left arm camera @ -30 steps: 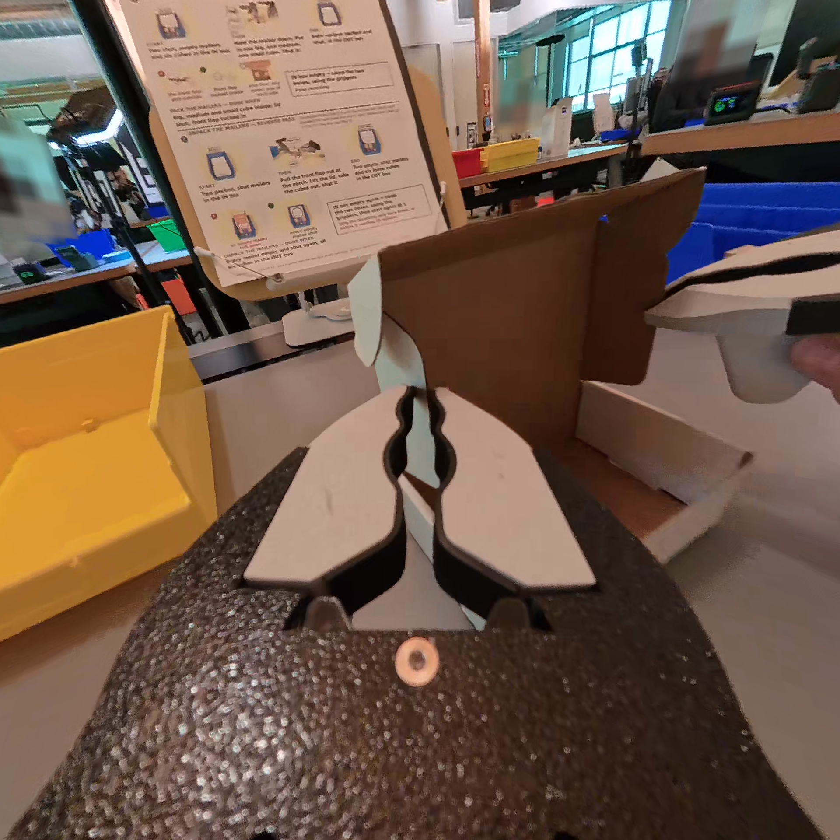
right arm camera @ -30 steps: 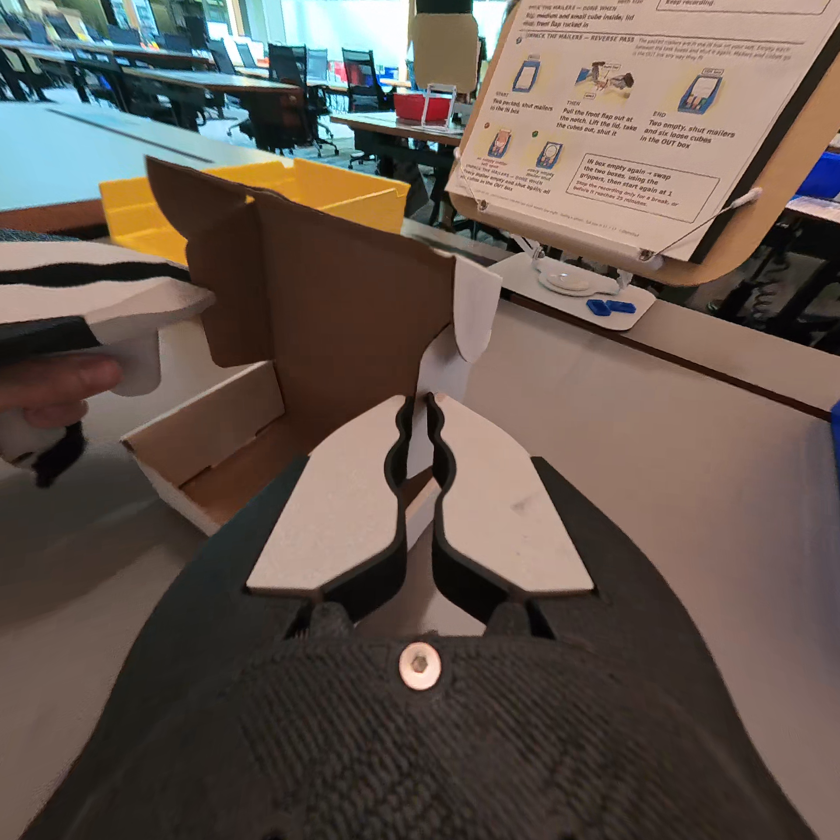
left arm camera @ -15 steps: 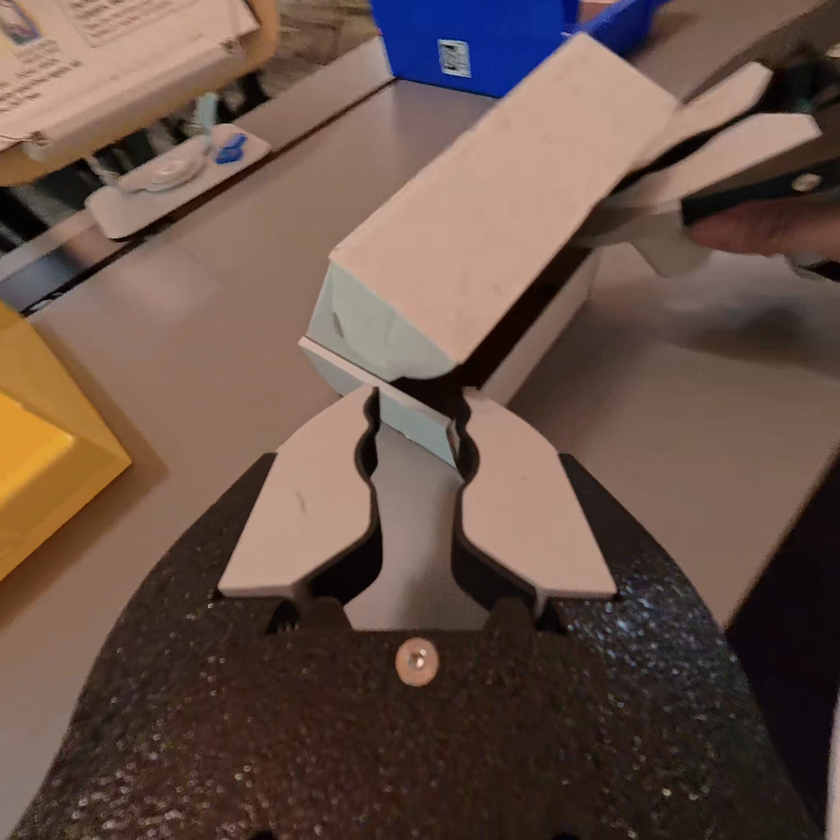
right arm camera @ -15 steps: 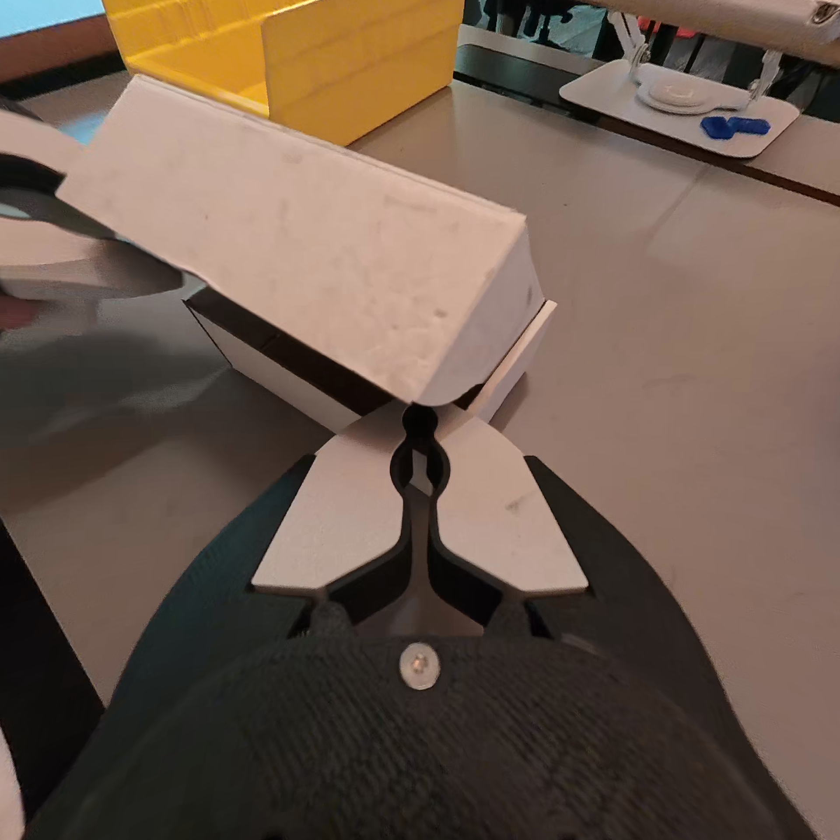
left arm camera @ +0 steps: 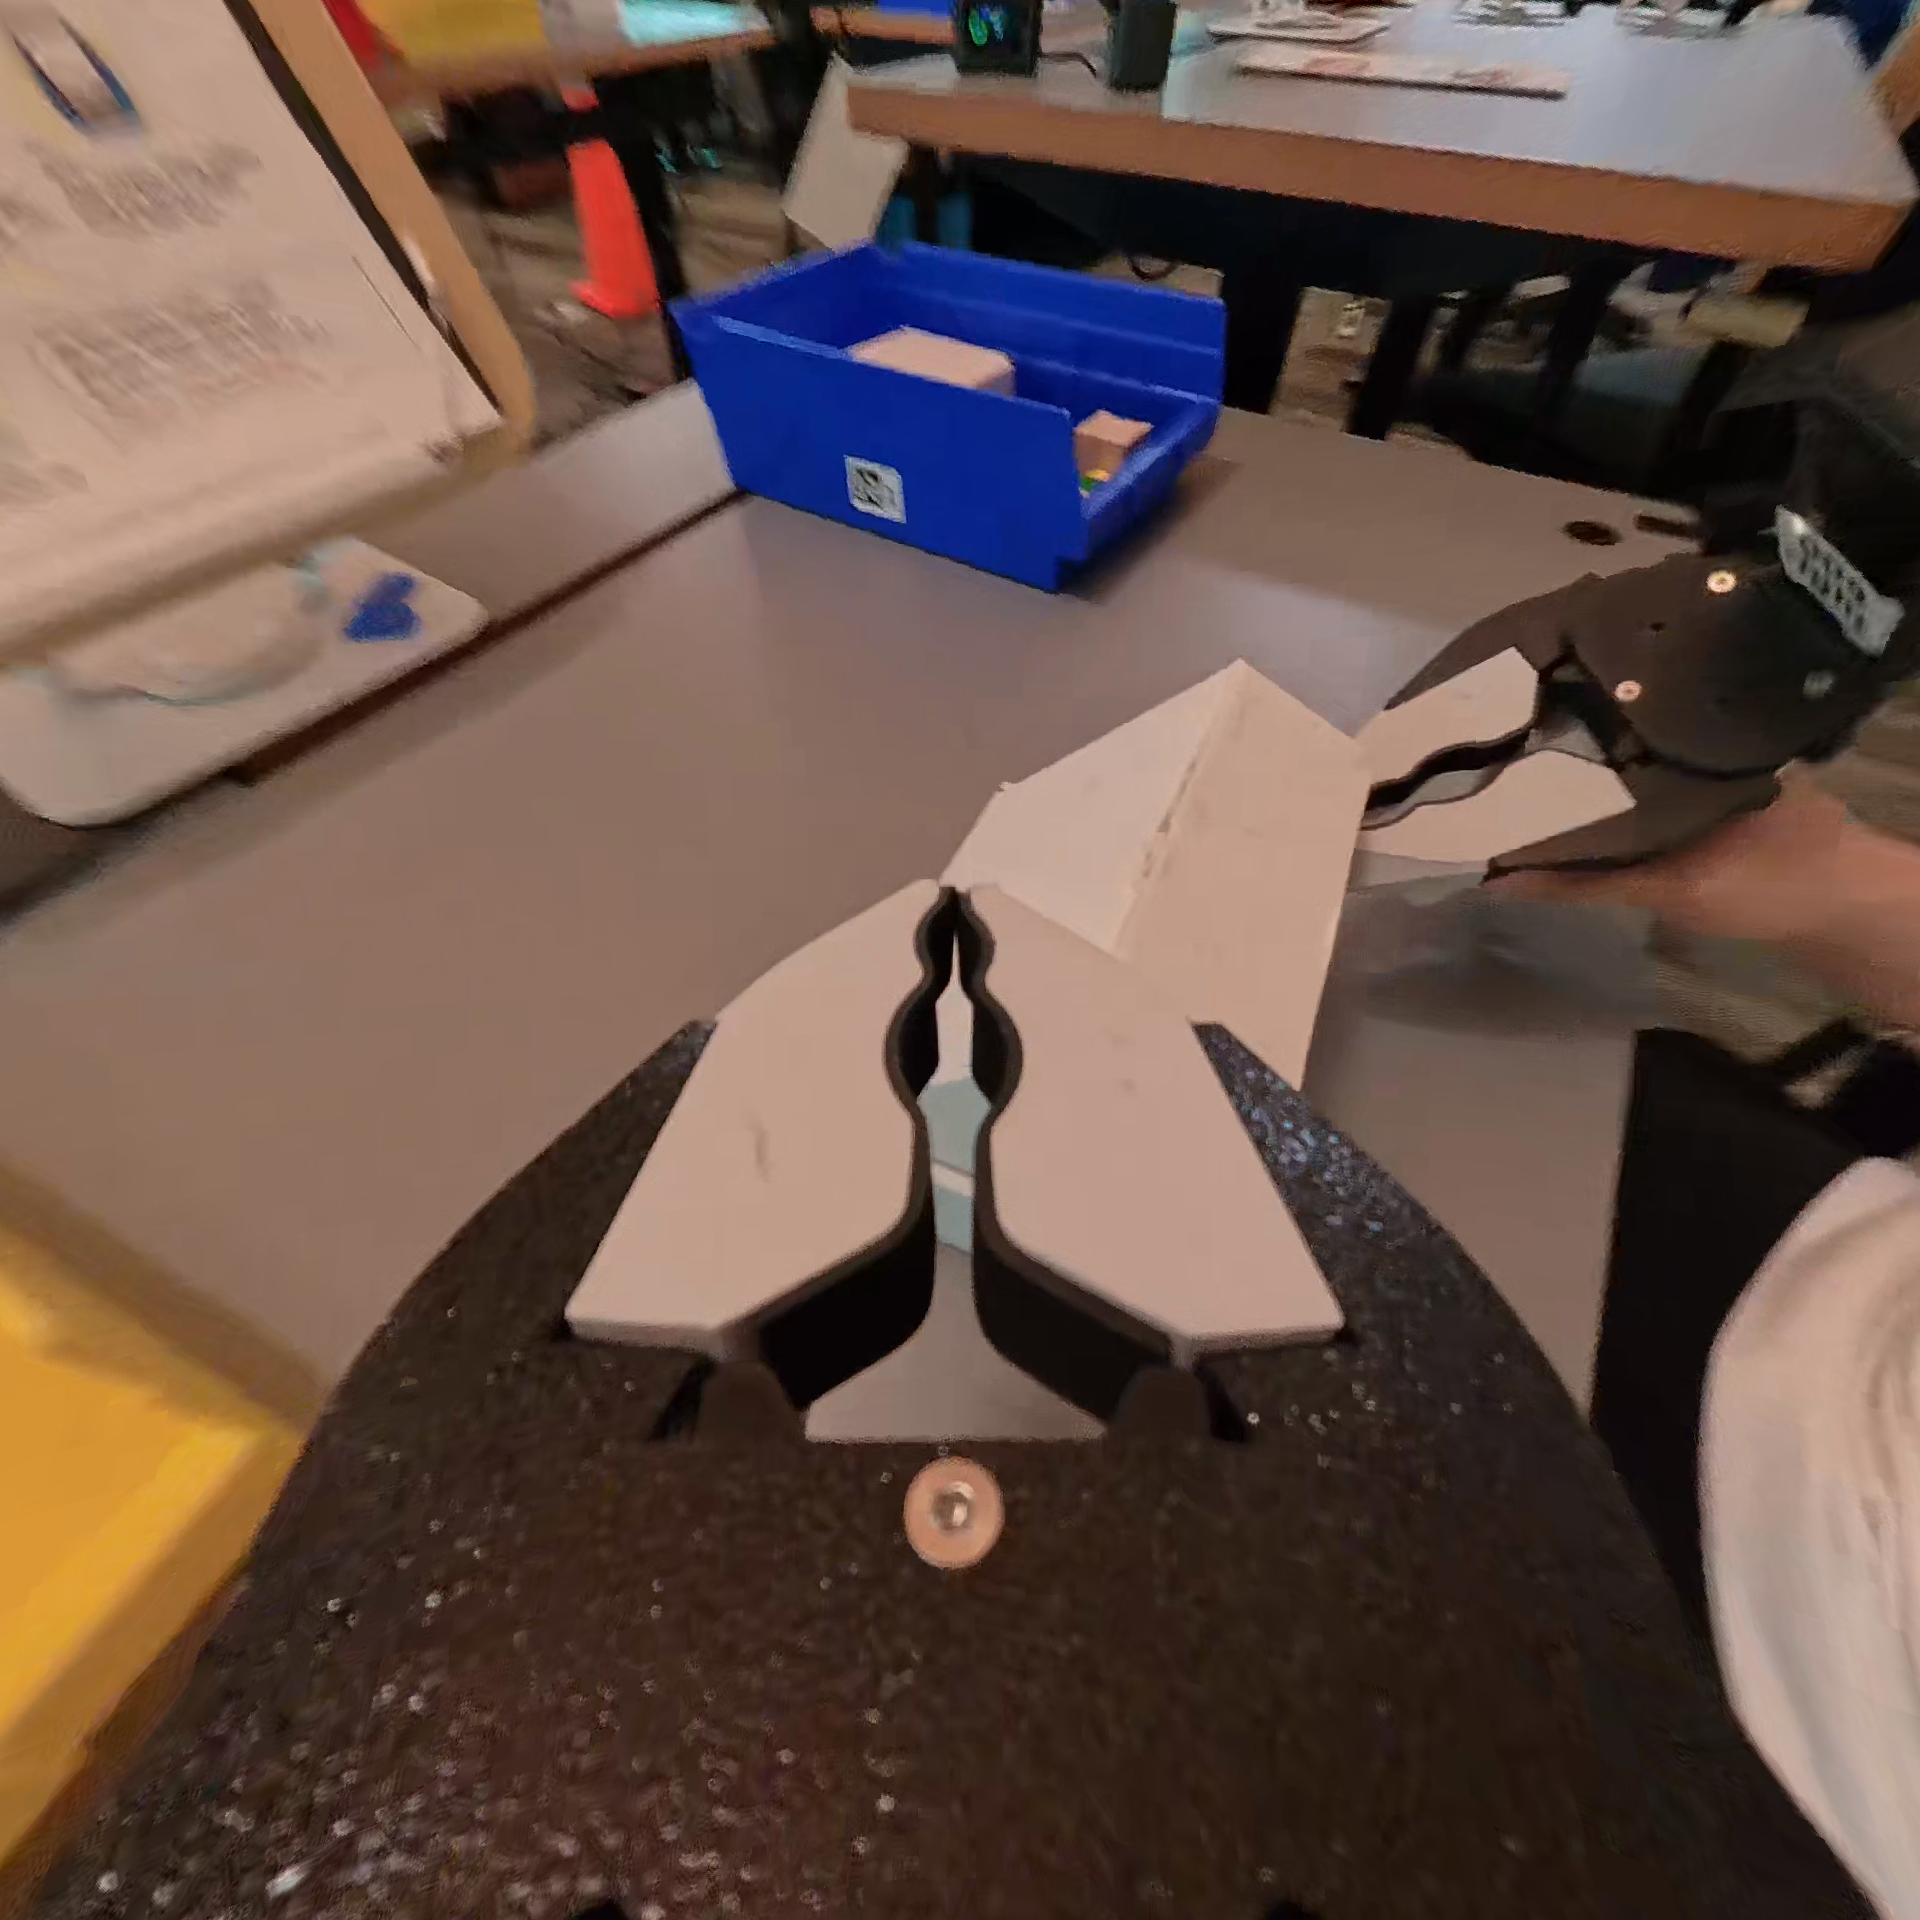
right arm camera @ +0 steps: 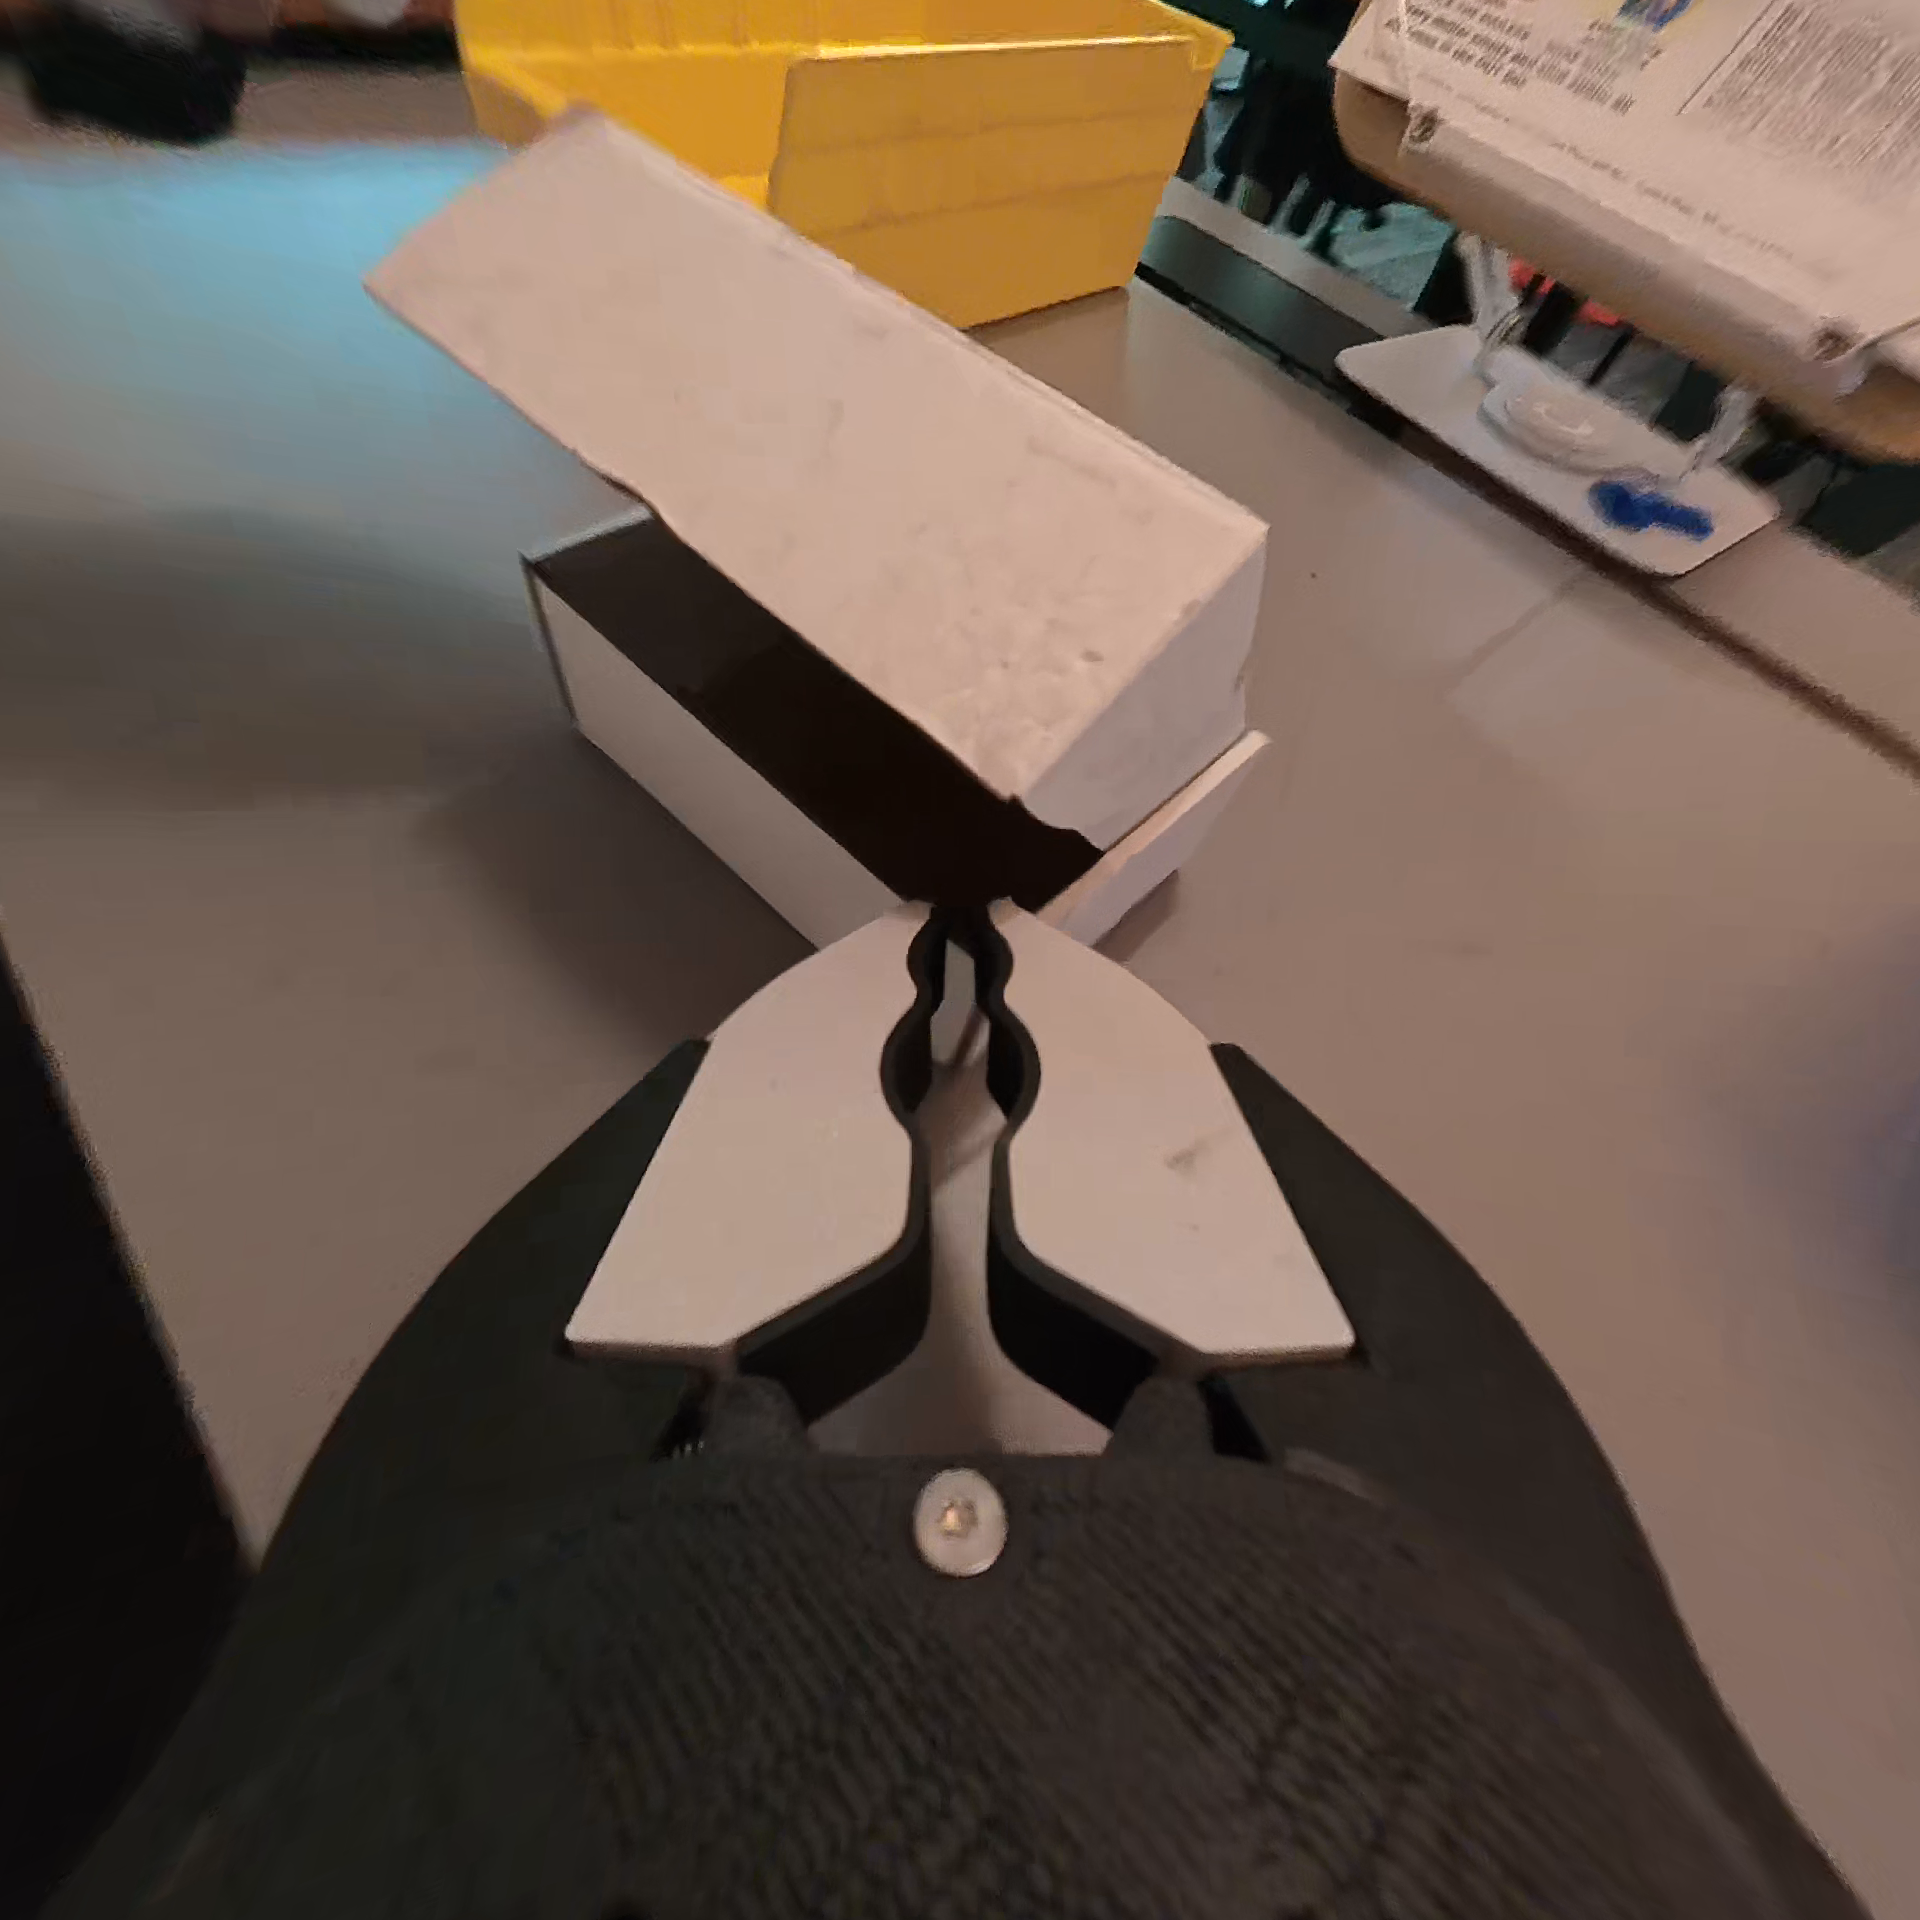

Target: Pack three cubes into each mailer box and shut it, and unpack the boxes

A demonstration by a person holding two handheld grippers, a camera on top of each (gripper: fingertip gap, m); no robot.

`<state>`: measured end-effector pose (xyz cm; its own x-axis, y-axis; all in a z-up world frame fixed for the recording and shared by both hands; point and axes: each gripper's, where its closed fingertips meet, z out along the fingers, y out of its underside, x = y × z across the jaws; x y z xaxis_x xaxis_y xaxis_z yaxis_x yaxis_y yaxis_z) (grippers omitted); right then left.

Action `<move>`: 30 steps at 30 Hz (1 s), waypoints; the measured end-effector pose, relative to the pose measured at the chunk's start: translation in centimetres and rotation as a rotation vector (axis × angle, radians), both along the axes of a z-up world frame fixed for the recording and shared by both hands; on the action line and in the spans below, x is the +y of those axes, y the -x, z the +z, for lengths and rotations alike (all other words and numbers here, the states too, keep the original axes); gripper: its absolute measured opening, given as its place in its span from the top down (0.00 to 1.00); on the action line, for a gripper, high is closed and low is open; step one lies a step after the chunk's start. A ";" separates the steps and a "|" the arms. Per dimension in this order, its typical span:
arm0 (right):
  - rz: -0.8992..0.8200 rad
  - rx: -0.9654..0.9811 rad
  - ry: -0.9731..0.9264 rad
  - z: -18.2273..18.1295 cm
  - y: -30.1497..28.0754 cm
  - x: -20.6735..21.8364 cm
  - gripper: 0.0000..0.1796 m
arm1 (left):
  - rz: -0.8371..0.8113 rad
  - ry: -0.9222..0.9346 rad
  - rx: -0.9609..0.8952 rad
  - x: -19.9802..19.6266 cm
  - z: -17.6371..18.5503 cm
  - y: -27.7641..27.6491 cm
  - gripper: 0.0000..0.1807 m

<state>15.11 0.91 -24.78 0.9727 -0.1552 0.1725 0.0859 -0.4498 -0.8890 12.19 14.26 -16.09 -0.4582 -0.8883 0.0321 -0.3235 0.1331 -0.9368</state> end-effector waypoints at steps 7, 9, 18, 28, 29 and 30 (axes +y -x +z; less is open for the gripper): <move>0.031 -0.088 -0.125 2.0 -0.6 -1.1 0.77 | -0.058 0.199 0.253 -1.0 -5.8 -1.0 1.00; 0.040 -0.030 -0.147 2.4 -0.7 -1.2 0.71 | -0.079 0.070 0.227 -1.5 -7.2 -0.6 1.00; 0.271 -0.145 0.188 1.9 1.8 -3.0 0.74 | -0.136 -0.278 0.156 -2.5 -9.6 -0.1 1.00; 0.012 -0.107 0.208 2.1 -3.2 2.2 0.99 | -0.102 -0.242 0.135 -2.5 -9.6 -0.1 1.00; 0.001 -0.092 0.214 1.8 -3.4 2.7 1.00 | -0.097 -0.228 0.131 -2.5 -9.6 -0.1 1.00; -0.021 -0.073 0.235 1.4 -3.8 2.9 1.00 | -0.094 -0.219 0.126 -2.5 -9.6 -0.1 1.00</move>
